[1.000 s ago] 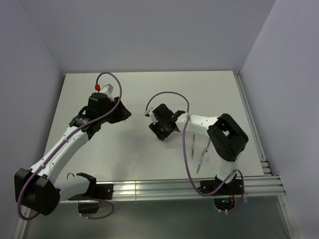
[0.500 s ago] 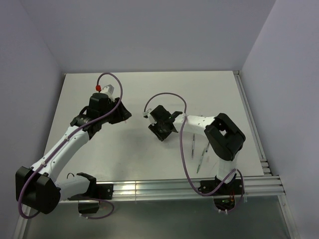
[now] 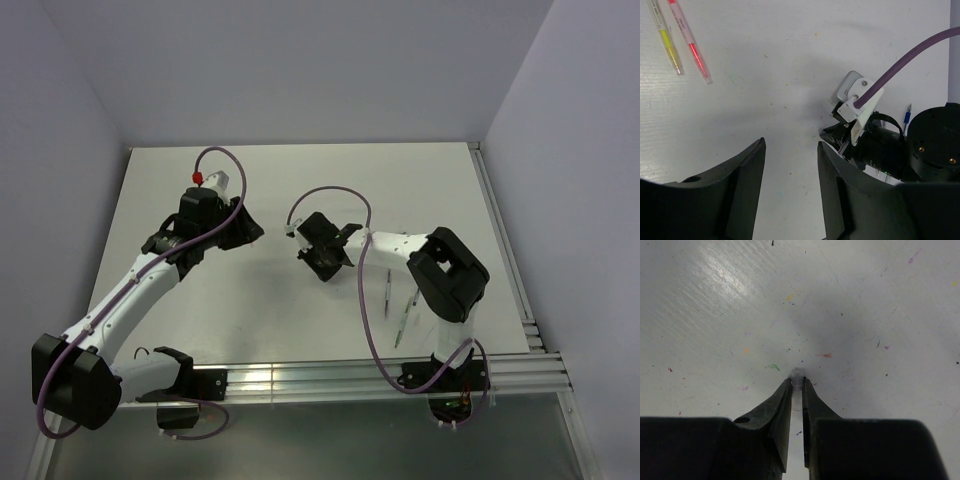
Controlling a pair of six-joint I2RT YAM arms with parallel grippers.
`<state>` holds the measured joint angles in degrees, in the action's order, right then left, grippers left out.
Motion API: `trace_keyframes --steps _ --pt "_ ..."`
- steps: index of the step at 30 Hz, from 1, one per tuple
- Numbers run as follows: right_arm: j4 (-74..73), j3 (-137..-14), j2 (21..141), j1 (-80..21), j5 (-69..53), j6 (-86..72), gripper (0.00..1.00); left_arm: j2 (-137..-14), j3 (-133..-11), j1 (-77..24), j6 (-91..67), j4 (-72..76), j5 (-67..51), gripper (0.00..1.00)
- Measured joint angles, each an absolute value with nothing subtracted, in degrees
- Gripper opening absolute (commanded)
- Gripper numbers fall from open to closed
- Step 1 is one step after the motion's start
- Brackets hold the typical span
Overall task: Insert the pens into the pen caps
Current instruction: Pick up the pen cap from the center of the board, then pick up the pen from the center of the board.
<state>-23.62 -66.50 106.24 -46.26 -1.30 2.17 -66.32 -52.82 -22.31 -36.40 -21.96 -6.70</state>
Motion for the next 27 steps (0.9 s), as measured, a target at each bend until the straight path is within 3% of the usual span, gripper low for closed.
trace_keyframes --steps 14,20,27 --pt "-31.4 -74.1 100.6 -42.8 4.9 -8.5 0.0 -67.4 -52.7 -22.6 -38.7 -19.0 -6.7 0.49" --pt "-34.4 -77.3 88.2 -35.7 14.0 -16.9 0.0 -73.1 -54.9 -29.5 -41.1 -16.5 -2.7 0.48" --pt "-34.8 -71.4 68.3 -29.6 20.4 -23.7 0.0 -88.1 -63.4 -40.6 -42.9 -13.0 2.1 0.47"
